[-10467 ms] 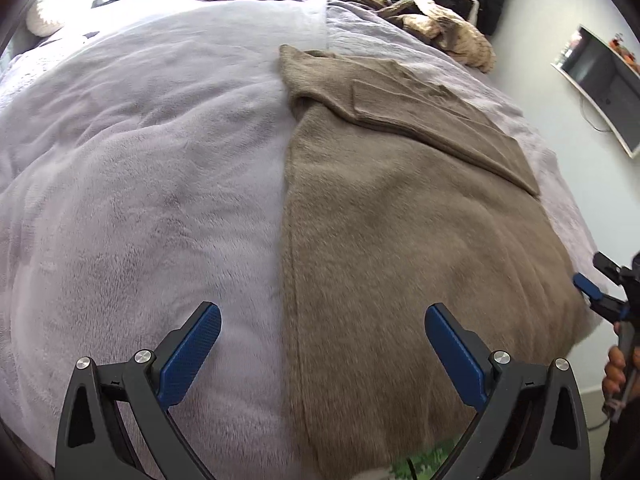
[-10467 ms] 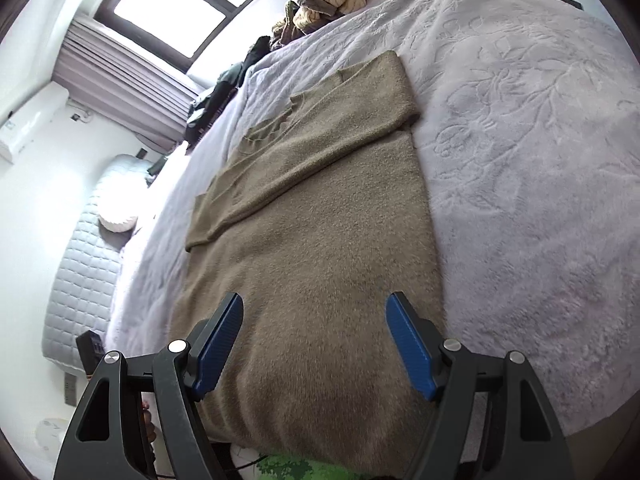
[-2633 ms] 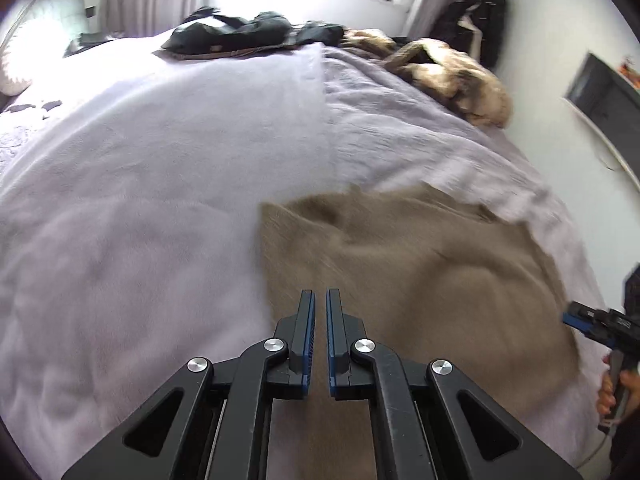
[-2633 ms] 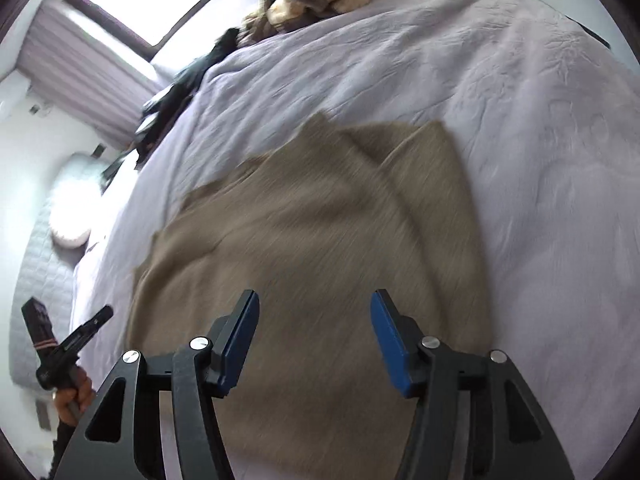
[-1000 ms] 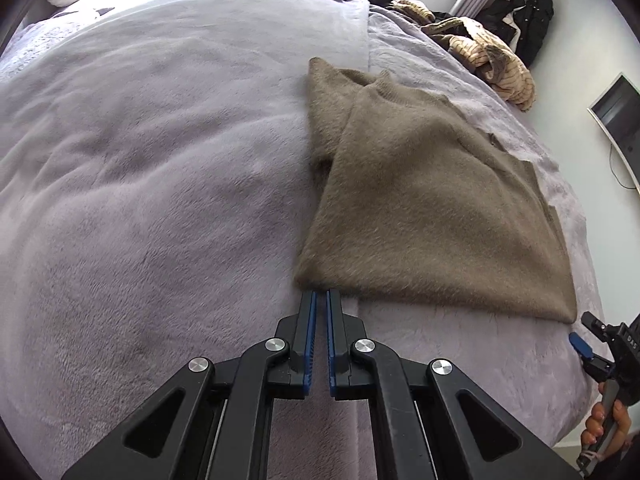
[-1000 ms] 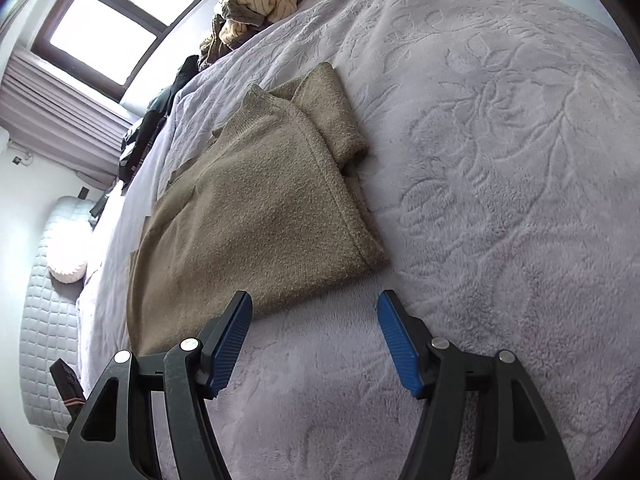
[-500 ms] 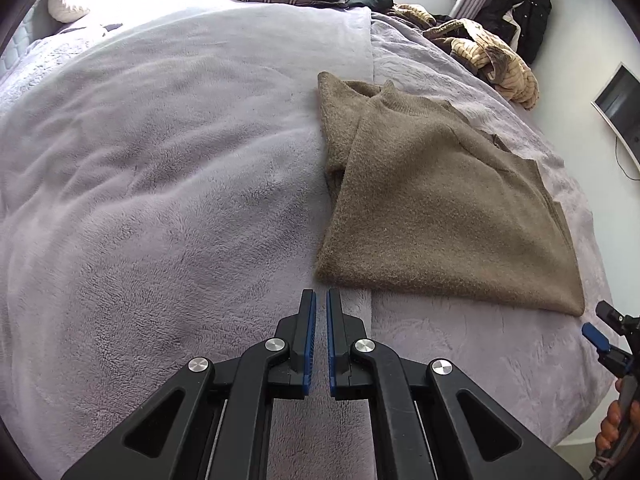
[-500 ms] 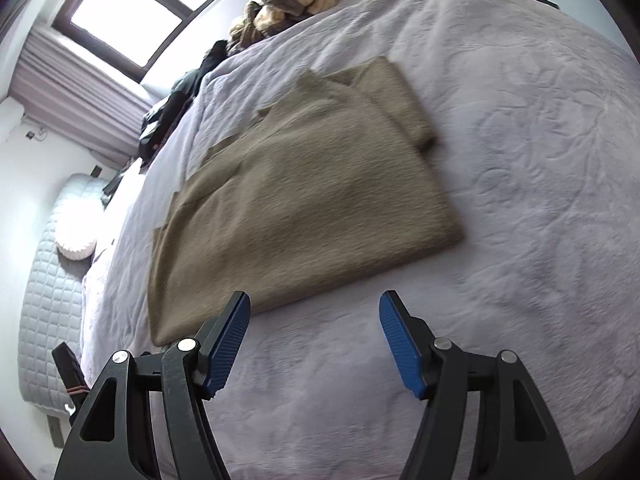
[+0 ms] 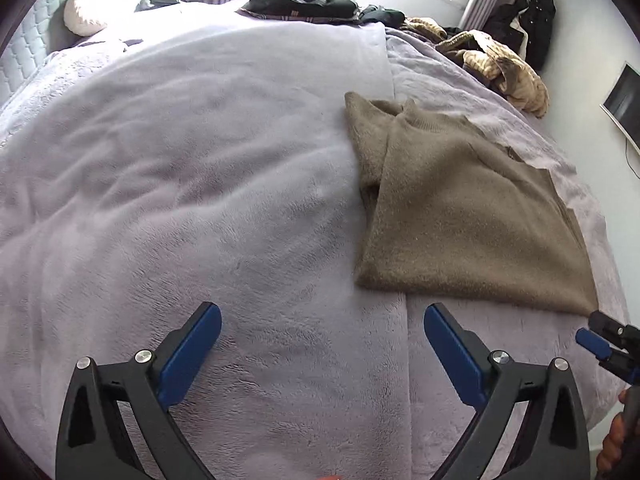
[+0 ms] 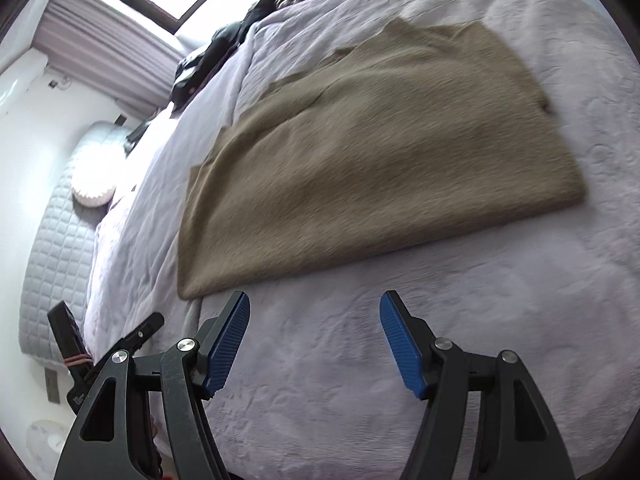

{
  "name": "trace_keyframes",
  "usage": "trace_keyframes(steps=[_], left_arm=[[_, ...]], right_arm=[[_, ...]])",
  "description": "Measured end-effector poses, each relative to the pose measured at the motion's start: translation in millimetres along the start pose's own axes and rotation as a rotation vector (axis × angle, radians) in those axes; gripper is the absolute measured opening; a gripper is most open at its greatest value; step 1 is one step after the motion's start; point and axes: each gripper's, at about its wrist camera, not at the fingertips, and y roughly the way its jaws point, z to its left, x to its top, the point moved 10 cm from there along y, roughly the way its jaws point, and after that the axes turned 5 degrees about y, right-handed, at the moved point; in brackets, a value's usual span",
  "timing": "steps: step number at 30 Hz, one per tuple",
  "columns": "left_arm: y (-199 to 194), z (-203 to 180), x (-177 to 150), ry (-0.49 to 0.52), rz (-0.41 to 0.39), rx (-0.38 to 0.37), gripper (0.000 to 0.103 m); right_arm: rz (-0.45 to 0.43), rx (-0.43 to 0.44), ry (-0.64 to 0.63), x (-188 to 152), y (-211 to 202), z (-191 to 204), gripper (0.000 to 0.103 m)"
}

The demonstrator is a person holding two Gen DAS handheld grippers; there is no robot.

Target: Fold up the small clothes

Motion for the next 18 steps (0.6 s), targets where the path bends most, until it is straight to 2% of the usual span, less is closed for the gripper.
trace_keyframes(steps=[8,15,18], left_arm=[[3,9,5,-0.035,-0.004,0.019,0.102],[13,8,5,-0.054,0.028,-0.022,0.102],[16,9,10,-0.067,0.029,-0.052,0.102]], right_arm=[[0.061,0.051,-0.018,-15,26,28,0.071],[0.140,0.127,0.036,-25,55,44,0.071],[0.164,0.185,0.068,-27,69,55,0.071]])
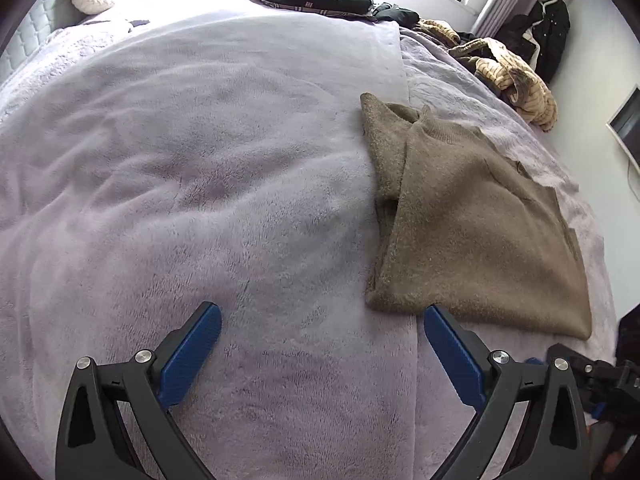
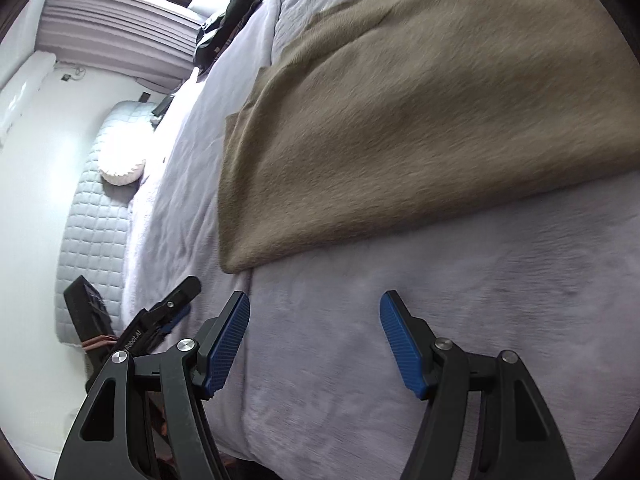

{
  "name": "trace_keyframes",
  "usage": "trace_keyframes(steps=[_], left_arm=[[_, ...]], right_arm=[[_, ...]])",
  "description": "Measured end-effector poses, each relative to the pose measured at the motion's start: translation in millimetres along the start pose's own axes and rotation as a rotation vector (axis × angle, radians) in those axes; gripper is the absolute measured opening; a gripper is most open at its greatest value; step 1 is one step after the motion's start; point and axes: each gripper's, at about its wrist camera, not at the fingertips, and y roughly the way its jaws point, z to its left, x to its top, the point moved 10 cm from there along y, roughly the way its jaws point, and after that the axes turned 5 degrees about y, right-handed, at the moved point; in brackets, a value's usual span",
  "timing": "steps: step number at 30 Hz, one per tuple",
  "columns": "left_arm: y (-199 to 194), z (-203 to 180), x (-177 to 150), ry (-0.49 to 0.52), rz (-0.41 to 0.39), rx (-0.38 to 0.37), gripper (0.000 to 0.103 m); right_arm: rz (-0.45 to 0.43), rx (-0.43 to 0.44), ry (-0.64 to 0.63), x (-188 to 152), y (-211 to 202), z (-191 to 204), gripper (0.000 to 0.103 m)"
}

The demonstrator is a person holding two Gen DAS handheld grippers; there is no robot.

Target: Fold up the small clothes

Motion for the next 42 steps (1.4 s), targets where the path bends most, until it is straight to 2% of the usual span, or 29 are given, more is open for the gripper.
trace_keyframes(steps=[4,8,12,14,15,16,20,26,29,32,35,36,37,38,39,40,41,42], left_arm=[[1,5,22,-0.020,-0.015,-0.060,0.102],[8,6,38,-0.041,0.009,-0.139,0.102],[19,-9,38,-0.037,0.046,-0.238,0.102],[24,-25,37,-0.036,0.068,-0.327,0.102],[25,-31,37,-0.040,0.077,-0.364,0.102],[27,-39,37,-0.048,0.091,-0.415,0.102],[41,-69,43,-0.089,0.158,-0.584,0.102],[66,-111,77,-0.127,0.203,-0.727,0.102],[80,-131,97,-0.120,0.210,-0.726,0.102],[93,-144,106,-0.094,0.220,-0.680,0.102],[112,-150,105,-0.041,0.228,-0.543,0.101],[116,-148,103,-0.030,0.230,-0.511,0.094],[120,-148,102,-0.014,0.229,-0.471,0.076],[124,-146,101,0.007,0.226,-0.424,0.065],[128,-144,100,0.028,0.228,-0.374,0.047],[131,-144,100,0.043,0.229,-0.350,0.039],[130,-143,100,0.043,0.220,-0.345,0.037],[128,-143,101,0.045,0.208,-0.339,0.030]], right_arm=[[-0.002,0.132,0.085,10,27,14,0.071],[-0.015,0.192,0.166,18,49,16,0.071],[-0.068,0.251,0.240,33,56,19,0.071],[-0.084,0.293,0.291,46,57,22,0.053],[-0.079,0.292,0.297,50,58,22,0.024],[-0.074,0.288,0.284,54,58,25,0.010],[-0.097,0.325,0.170,67,37,51,0.010],[-0.112,0.340,0.066,76,13,68,0.010],[-0.099,0.330,0.059,75,14,64,0.009],[-0.057,0.294,0.048,68,18,55,0.009],[0.056,0.212,-0.001,48,22,46,0.014],[0.094,0.186,-0.017,39,20,42,0.014],[0.133,0.162,-0.040,33,15,40,0.014],[0.161,0.146,-0.071,29,7,39,0.014],[0.166,0.138,-0.095,29,0,40,0.014],[0.157,0.127,-0.122,32,-11,40,0.014],[0.127,0.114,-0.148,41,-23,41,0.014],[0.092,0.103,-0.165,51,-32,40,0.014]])
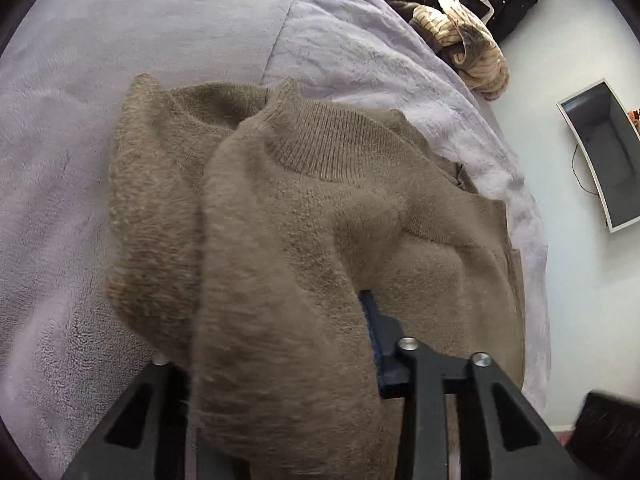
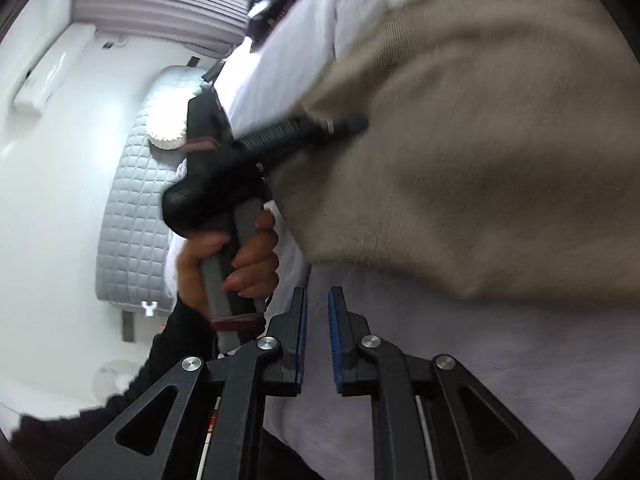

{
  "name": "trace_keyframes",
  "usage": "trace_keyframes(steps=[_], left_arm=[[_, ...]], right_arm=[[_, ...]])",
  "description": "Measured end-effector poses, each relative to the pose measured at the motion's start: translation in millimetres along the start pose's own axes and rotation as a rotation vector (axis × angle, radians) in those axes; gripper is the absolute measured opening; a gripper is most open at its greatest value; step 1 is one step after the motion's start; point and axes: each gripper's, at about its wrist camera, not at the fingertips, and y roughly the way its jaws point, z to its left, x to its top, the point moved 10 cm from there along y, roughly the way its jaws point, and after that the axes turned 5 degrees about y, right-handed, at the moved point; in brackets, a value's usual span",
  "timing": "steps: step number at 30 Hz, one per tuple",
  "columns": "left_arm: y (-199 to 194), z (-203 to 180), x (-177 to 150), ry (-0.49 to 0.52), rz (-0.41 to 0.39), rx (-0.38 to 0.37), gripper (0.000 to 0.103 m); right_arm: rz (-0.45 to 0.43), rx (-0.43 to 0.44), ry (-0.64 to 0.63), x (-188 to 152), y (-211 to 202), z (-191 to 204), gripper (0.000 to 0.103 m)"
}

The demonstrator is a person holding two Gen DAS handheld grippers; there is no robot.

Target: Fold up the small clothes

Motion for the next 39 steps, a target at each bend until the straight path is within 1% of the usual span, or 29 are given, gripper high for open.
trace_keyframes(steps=[1,2,3,4,5,6,7,9,11,12,14,16,17,18,19,20,22,25,26,28,29,30,31,32,33,34,37,39], left_arm=[[-3,-3,2,0.013,-0.015,0.012,0.027],[-8,-8,5,0.042,-0.038,0.038,0.027],[-12,-12,7,0.063,-0.054,0.060,0.027],[-15,-17,10,0.089,-0.070,0.086,0.027],[-19,-23,12,0.116,-0.084,0.114,0.027],[-23,-25,14,0.135,-0.095,0.133,0.027],[-27,-29,15,0.152,-0.103,0.147,0.027],[-32,-37,20,0.182,-0.121,0.177,0.027],[-37,-46,26,0.211,-0.138,0.209,0.026],[-39,-50,25,0.221,-0.141,0.213,0.024],[-45,-62,27,0.253,-0.149,0.235,0.024],[-51,-81,30,0.310,-0.167,0.270,0.024],[-53,-93,32,0.344,-0.175,0.285,0.024],[-54,-108,34,0.380,-0.183,0.300,0.024],[-55,-122,36,0.420,-0.190,0.312,0.024],[-54,-143,37,0.479,-0.196,0.324,0.024],[-48,-175,36,0.567,-0.191,0.336,0.024],[-21,-231,26,0.730,-0.162,0.350,0.024],[-4,-251,19,0.785,-0.135,0.341,0.024],[22,-274,7,0.849,-0.096,0.326,0.024],[41,-285,0,0.890,-0.074,0.334,0.024],[52,-289,-5,0.906,-0.060,0.344,0.029],[67,-293,-11,0.921,-0.036,0.348,0.039],[73,-296,-14,0.923,-0.026,0.335,0.044],[79,-298,-18,0.918,-0.017,0.313,0.052],[83,-300,-20,0.912,-0.012,0.301,0.053],[80,-303,-23,0.896,-0.006,0.261,0.053],[66,-305,-21,0.862,-0.014,0.196,0.053]], right_arm=[[-0.052,-0.027,-0.017,15,-9,-2,0.014],[-0.122,-0.092,-0.025,35,-21,-11,0.014],[-0.146,-0.120,-0.029,45,-24,-16,0.014],[-0.176,-0.175,-0.025,59,-27,-26,0.010],[-0.214,-0.224,-0.020,76,-28,-36,0.009],[-0.225,-0.240,-0.019,84,-26,-42,0.008],[-0.230,-0.273,-0.021,94,-21,-53,0.008],[-0.208,-0.313,-0.014,102,-4,-65,0.007],[-0.121,-0.377,-0.004,101,26,-87,0.007],[-0.114,-0.381,-0.012,101,35,-90,0.007],[-0.119,-0.378,-0.029,99,34,-87,0.007],[-0.108,-0.339,-0.039,98,28,-84,0.007],[-0.105,-0.283,-0.021,97,19,-83,0.007],[-0.107,-0.247,-0.001,97,14,-84,0.007],[-0.125,-0.189,0.037,96,-2,-87,0.007],[-0.150,-0.160,0.057,96,-16,-92,0.007],[-0.201,-0.134,0.087,92,-41,-106,0.008],[-0.295,-0.107,0.154,95,-87,-139,0.011],[-0.321,-0.090,0.175,92,-102,-150,0.011],[-0.337,-0.052,0.215,87,-120,-167,0.010],[-0.333,-0.028,0.248,82,-124,-180,0.010],[-0.332,-0.014,0.274,79,-126,-187,0.010],[-0.334,-0.003,0.301,74,-130,-196,0.010],[-0.337,0.023,0.324,72,-130,-205,0.010],[-0.343,0.056,0.341,72,-126,-207,0.010],[-0.350,0.099,0.361,72,-126,-209,0.010],[-0.350,0.129,0.365,76,-123,-211,0.010],[-0.354,0.151,0.375,80,-124,-212,0.010]])
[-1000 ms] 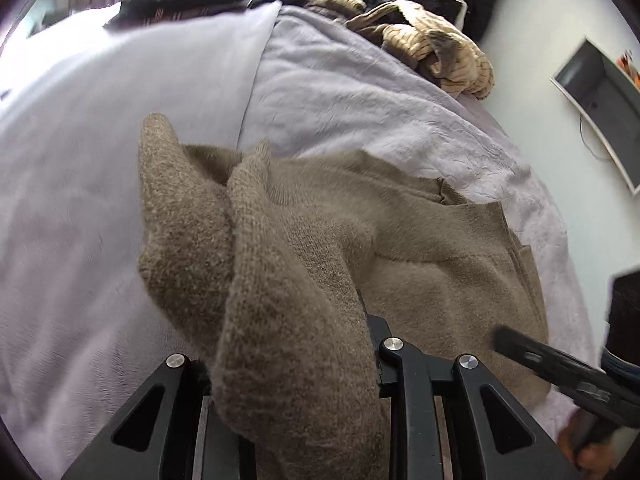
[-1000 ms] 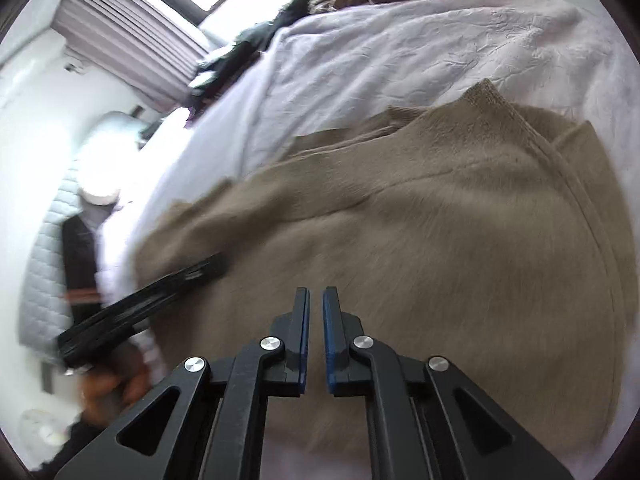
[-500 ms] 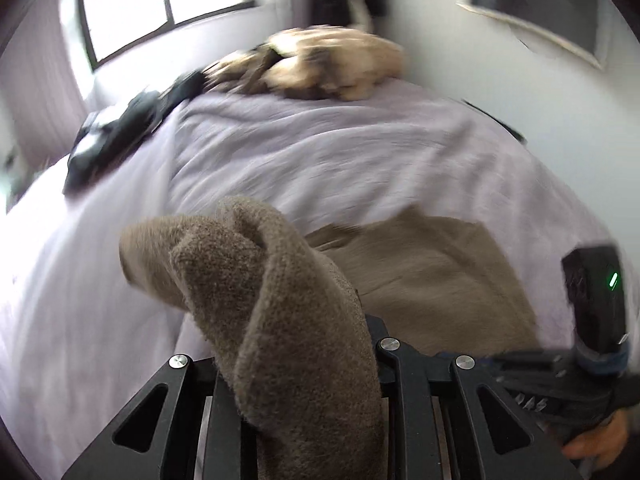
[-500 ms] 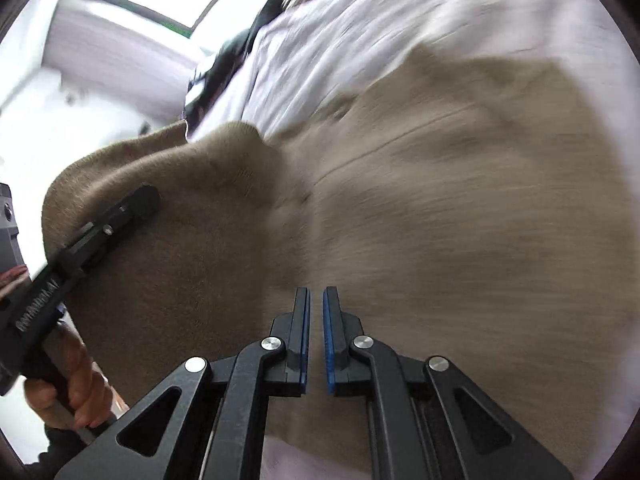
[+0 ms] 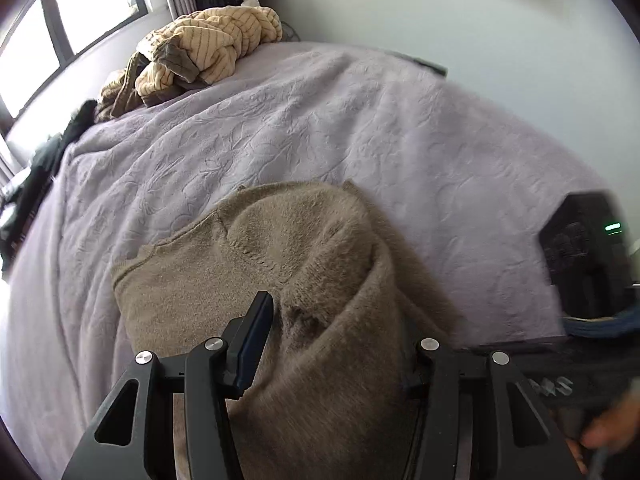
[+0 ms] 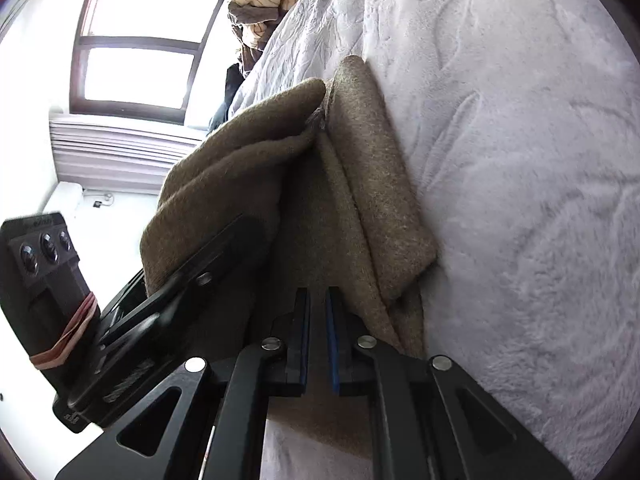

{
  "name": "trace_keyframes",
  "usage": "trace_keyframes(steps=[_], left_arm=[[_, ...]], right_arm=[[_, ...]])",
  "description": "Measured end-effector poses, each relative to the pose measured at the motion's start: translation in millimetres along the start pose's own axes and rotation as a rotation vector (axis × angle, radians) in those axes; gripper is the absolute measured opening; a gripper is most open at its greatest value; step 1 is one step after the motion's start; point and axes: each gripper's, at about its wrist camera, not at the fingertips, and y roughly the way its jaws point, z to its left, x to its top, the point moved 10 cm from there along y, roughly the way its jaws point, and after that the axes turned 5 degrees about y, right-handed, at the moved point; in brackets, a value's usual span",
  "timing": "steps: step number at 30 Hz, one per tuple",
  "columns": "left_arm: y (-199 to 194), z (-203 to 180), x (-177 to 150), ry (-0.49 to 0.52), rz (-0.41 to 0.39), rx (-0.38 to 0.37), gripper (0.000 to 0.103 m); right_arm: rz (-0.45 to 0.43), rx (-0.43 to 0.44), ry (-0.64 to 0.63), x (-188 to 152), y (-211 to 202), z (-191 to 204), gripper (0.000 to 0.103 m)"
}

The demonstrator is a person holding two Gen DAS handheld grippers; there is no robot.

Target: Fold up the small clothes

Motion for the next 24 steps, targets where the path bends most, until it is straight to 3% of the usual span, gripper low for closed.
trace_keyframes(steps=[2,3,4,5,7,10,13,15,18,20,21,23,24], left_arm=[[-20,6,4,-0.057,-0.053,-0.065,0.077],[-34,12,7,-0.092,-0.101,-0.081,0.093],[-48,16,11,-0.120,-0.154,-0.090,0.095],[-66,23,13,-0.142,-0.206,-0.113,0.095],[-80,37,10,-0.172,-0.231,-0.099,0.095],[-86,71,-12,-0.263,-0.229,-0.018,0.095],[-71,106,-57,-0.385,-0.163,0.043,0.095],[-58,127,-87,-0.481,-0.110,0.048,0.095],[-41,143,-121,-0.579,-0.054,0.053,0.095],[-34,145,-131,-0.606,-0.039,0.056,0.095],[-31,142,-132,-0.606,-0.038,0.059,0.095],[-33,136,-129,-0.583,-0.046,0.060,0.095],[-36,135,-124,-0.569,-0.058,0.060,0.095]], right_arm=[[-0.012,0.058,0.048,1,-13,-6,0.015],[-0.015,0.092,0.069,-1,-17,-8,0.026],[-0.019,0.137,0.098,2,-20,-7,0.035],[-0.024,0.161,0.116,4,-22,-7,0.037],[-0.034,0.214,0.148,8,-25,-7,0.049],[-0.046,0.303,0.206,11,-34,-6,0.059],[-0.051,0.387,0.239,11,-33,3,0.070],[-0.032,0.376,0.239,13,-31,4,0.070],[0.018,0.219,0.151,17,-14,8,0.070],[0.035,0.092,0.053,14,-3,18,0.048],[0.031,0.000,-0.029,13,1,24,0.023],[-0.008,-0.084,-0.156,12,-2,41,0.017],[-0.028,-0.083,-0.203,10,-9,52,0.016]])
